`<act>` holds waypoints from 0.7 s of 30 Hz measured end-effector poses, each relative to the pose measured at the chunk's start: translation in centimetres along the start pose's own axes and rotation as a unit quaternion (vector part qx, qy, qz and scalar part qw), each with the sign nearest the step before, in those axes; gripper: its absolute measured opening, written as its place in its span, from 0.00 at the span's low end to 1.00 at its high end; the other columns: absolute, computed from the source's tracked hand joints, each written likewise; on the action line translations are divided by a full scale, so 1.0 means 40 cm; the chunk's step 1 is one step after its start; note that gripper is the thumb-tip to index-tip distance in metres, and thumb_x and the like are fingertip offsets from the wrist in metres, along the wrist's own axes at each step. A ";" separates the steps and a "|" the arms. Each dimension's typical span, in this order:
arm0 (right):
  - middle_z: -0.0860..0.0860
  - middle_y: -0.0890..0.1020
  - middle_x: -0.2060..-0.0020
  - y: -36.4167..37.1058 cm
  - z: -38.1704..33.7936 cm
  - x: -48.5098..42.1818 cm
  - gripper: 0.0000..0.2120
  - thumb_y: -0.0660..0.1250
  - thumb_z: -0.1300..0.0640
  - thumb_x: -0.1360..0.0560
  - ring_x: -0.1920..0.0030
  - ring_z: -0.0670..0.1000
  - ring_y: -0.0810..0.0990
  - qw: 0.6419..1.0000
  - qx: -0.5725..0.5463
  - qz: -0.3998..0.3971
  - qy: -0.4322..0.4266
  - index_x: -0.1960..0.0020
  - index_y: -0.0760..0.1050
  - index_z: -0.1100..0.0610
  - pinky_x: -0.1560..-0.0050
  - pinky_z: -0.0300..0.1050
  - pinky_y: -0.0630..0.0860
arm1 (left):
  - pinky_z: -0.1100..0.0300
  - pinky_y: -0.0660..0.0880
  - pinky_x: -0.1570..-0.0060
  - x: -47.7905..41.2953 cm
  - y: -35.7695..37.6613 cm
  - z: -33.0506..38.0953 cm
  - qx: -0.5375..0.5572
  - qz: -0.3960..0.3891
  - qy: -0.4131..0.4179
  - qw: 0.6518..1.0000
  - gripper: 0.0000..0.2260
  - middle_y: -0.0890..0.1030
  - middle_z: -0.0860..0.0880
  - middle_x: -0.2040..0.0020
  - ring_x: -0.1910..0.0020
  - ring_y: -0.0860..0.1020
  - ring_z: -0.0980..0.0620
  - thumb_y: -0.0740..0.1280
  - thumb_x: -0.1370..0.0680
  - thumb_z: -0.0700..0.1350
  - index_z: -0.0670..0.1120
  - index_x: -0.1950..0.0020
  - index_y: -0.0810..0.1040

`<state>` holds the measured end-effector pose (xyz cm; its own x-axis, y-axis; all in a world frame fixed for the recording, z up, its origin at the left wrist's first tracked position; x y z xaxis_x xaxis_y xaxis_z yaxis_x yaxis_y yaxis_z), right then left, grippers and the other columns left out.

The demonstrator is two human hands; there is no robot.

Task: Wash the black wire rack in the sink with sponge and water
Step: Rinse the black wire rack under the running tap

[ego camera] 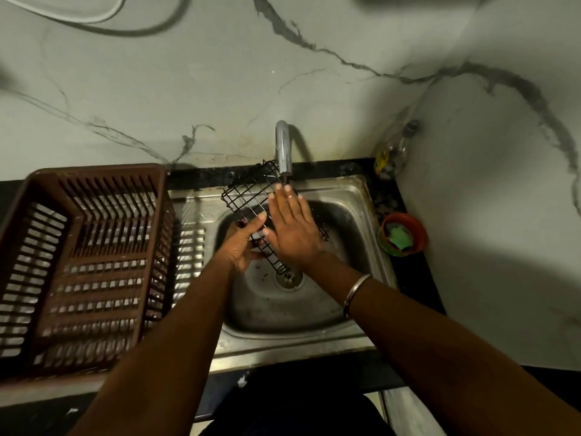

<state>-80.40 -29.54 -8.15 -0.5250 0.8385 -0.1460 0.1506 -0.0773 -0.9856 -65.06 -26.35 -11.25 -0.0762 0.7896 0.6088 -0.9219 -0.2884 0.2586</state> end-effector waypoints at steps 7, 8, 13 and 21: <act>0.60 0.46 0.15 0.017 -0.001 0.037 0.38 0.50 0.37 0.14 0.15 0.60 0.40 0.998 0.031 0.004 -0.050 0.14 0.46 0.60 0.17 0.62 0.47 | 0.35 0.82 0.44 -0.013 0.013 0.002 0.049 0.009 0.015 0.999 0.37 0.86 0.44 0.36 0.35 0.83 0.40 0.83 0.32 0.61 0.47 0.27 0.79; 0.60 0.45 0.15 0.016 0.003 0.041 0.38 0.49 0.37 0.14 0.15 0.59 0.40 0.999 0.023 0.004 -0.044 0.14 0.46 0.60 0.17 0.61 0.46 | 0.35 0.81 0.43 -0.013 0.017 0.005 0.052 0.012 0.020 0.998 0.35 0.86 0.43 0.37 0.37 0.84 0.40 0.82 0.29 0.60 0.46 0.28 0.79; 0.61 0.46 0.15 0.012 0.027 0.066 0.40 0.48 0.34 0.14 0.15 0.59 0.41 0.997 0.043 0.005 -0.065 0.15 0.47 0.61 0.17 0.61 0.46 | 0.36 0.82 0.46 -0.021 0.006 0.014 0.068 0.017 0.030 0.997 0.33 0.87 0.43 0.39 0.38 0.84 0.40 0.80 0.28 0.59 0.45 0.28 0.80; 0.60 0.50 0.15 0.008 0.040 0.083 0.36 0.48 0.37 0.14 0.15 0.59 0.45 0.996 0.021 0.025 -0.078 0.15 0.52 0.60 0.17 0.62 0.51 | 0.28 0.77 0.39 -0.024 0.014 0.013 0.086 0.013 0.042 0.995 0.44 0.85 0.41 0.36 0.35 0.83 0.38 0.85 0.36 0.63 0.42 0.27 0.78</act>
<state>-83.43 -27.64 -9.07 -0.6426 0.7387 -0.2034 0.1464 -0.1422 -0.9790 -65.31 -27.55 -11.30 -0.1364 0.8212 0.5540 -0.8415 -0.3912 0.3727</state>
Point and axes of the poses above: each hand's wrist, its own x-axis away from the middle knuckle, its own y-axis out of the palm, z = x × y, the point moved 3 cm from there along -x, towards the middle knuckle
